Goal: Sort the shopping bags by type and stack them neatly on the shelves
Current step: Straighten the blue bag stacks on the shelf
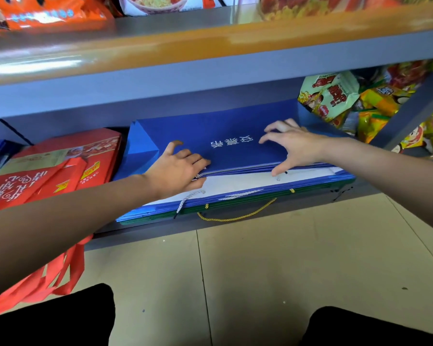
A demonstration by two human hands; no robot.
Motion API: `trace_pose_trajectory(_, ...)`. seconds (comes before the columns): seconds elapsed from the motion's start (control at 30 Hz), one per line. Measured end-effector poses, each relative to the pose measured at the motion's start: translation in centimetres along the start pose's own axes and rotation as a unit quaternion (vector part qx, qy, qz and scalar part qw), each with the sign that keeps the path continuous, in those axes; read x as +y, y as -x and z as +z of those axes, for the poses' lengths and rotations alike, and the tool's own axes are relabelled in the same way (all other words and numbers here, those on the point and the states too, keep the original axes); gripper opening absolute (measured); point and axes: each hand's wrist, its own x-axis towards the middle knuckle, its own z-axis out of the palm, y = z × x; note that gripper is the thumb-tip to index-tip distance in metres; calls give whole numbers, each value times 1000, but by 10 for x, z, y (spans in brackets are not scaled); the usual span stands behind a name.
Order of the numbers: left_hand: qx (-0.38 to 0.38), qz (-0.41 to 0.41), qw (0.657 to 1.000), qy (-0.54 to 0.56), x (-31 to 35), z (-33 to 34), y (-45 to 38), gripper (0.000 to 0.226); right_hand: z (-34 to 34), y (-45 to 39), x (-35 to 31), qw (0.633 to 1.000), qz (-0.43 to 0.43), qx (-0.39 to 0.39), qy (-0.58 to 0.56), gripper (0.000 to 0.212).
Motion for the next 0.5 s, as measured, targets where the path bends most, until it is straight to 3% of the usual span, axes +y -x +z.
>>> trace_pose_trajectory(0.23, 64, 1, 998, 2, -20, -14, -7, 46, -15, 5, 0, 992, -30, 116, -47, 58)
trace_pose_trajectory(0.33, 68, -4, 998, 15, -29, -17, -10, 47, -17, 8, -11, 985, -57, 161, -5, 55)
trace_pose_trajectory(0.5, 24, -26, 998, 45, -43, -15, -15, 59, -3, 24, -35, 926, -166, 328, 92, 26)
